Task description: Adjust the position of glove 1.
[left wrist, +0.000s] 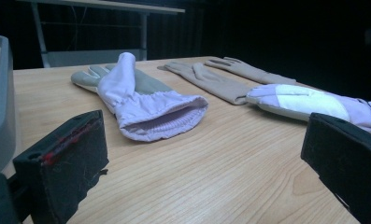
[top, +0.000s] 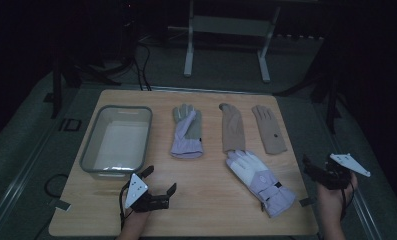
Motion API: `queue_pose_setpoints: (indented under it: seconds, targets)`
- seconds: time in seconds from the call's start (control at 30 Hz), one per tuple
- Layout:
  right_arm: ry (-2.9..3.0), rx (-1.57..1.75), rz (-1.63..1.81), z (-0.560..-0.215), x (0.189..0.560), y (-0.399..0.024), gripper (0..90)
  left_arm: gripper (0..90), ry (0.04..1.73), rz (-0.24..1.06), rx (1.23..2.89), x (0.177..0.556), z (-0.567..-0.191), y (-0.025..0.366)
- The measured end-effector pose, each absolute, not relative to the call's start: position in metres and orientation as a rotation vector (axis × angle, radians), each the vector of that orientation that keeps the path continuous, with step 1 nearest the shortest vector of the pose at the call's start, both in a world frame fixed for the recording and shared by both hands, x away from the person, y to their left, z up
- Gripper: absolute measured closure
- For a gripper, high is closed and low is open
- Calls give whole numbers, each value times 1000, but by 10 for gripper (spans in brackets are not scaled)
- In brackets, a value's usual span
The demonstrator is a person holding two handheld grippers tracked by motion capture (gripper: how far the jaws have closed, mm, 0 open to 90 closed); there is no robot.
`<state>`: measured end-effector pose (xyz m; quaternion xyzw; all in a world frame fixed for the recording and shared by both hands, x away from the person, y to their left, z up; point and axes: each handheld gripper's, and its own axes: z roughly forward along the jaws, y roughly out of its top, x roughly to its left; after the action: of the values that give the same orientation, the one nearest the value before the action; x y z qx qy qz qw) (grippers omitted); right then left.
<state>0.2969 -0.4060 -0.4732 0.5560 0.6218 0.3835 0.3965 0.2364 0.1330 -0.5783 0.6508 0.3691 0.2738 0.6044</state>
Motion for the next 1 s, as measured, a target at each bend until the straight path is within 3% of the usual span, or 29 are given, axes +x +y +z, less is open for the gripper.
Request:
queue_pose_setpoints:
  seconds: [0.37, 1.0]
  targets:
    - [1684, 1394, 1168, -421, 318, -384, 143, 9, 855, 623, 1496, 237, -579, 134]
    - [1920, 1226, 1156, -382, 364, -276, 131, 9, 847, 627, 1503, 236, -578, 134]
